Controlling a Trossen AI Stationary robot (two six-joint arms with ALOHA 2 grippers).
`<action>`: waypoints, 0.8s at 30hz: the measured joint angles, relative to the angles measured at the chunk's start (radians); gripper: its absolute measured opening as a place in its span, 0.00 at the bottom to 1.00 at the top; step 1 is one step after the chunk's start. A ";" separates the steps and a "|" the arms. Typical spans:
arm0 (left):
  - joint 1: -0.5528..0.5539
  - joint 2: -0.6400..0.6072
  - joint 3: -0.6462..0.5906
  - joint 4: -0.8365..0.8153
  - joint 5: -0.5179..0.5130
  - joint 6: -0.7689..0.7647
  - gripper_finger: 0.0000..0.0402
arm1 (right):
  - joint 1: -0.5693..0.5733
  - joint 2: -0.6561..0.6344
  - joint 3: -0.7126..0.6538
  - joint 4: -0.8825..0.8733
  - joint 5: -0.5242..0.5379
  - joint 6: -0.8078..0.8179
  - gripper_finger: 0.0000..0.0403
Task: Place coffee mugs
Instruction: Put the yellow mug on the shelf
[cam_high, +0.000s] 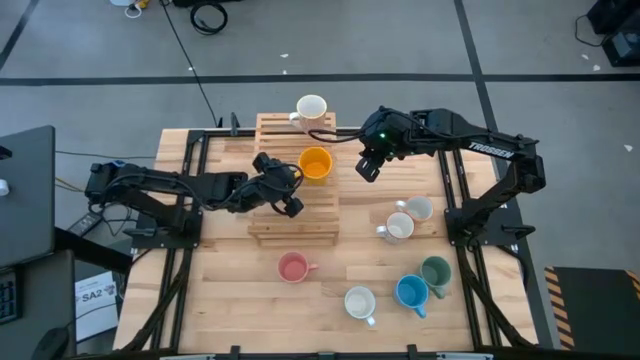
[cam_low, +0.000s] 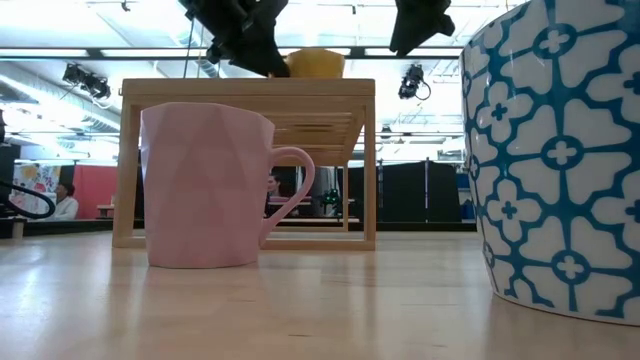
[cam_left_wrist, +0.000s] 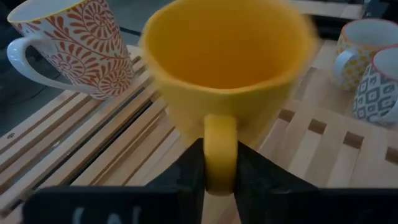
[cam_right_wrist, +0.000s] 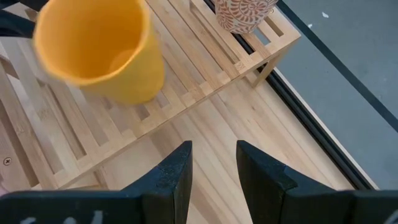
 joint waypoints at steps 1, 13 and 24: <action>0.000 -0.003 0.000 -0.001 0.003 0.007 0.14 | 0.000 0.000 0.000 0.000 0.000 0.000 0.32; 0.000 -0.023 0.000 -0.003 0.000 0.023 0.16 | 0.000 0.000 0.000 -0.003 0.000 0.000 0.32; 0.033 -0.155 0.000 -0.043 0.000 0.043 0.14 | 0.000 0.001 0.000 -0.006 0.000 0.000 0.32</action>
